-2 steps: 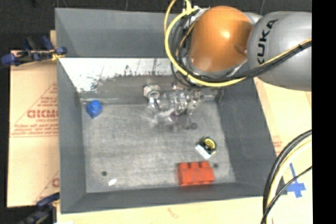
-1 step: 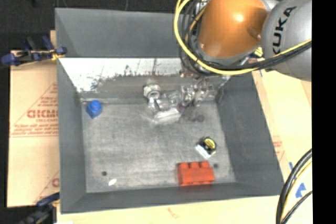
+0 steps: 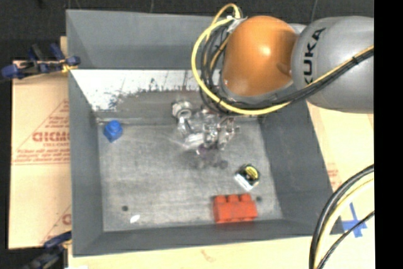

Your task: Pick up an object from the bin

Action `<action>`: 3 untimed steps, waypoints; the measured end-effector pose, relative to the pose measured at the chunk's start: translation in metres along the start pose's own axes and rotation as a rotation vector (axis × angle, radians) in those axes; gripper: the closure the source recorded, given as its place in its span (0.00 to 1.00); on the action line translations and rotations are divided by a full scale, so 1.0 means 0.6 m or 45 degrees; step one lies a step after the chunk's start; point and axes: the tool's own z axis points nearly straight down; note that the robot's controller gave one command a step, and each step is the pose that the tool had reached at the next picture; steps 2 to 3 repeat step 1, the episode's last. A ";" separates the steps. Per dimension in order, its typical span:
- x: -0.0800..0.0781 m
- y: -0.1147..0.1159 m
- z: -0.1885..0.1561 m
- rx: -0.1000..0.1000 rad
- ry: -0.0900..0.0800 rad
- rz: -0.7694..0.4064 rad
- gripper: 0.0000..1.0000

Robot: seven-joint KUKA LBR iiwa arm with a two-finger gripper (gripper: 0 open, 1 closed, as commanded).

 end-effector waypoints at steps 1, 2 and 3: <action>0.000 0.023 -0.108 0.014 0.002 -0.005 1.00; 0.000 0.023 -0.108 0.014 0.002 -0.005 1.00; 0.000 0.023 -0.108 0.014 0.002 -0.005 1.00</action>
Offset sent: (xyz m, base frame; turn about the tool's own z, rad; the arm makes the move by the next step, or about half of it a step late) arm -0.0147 0.0011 0.0604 -0.0037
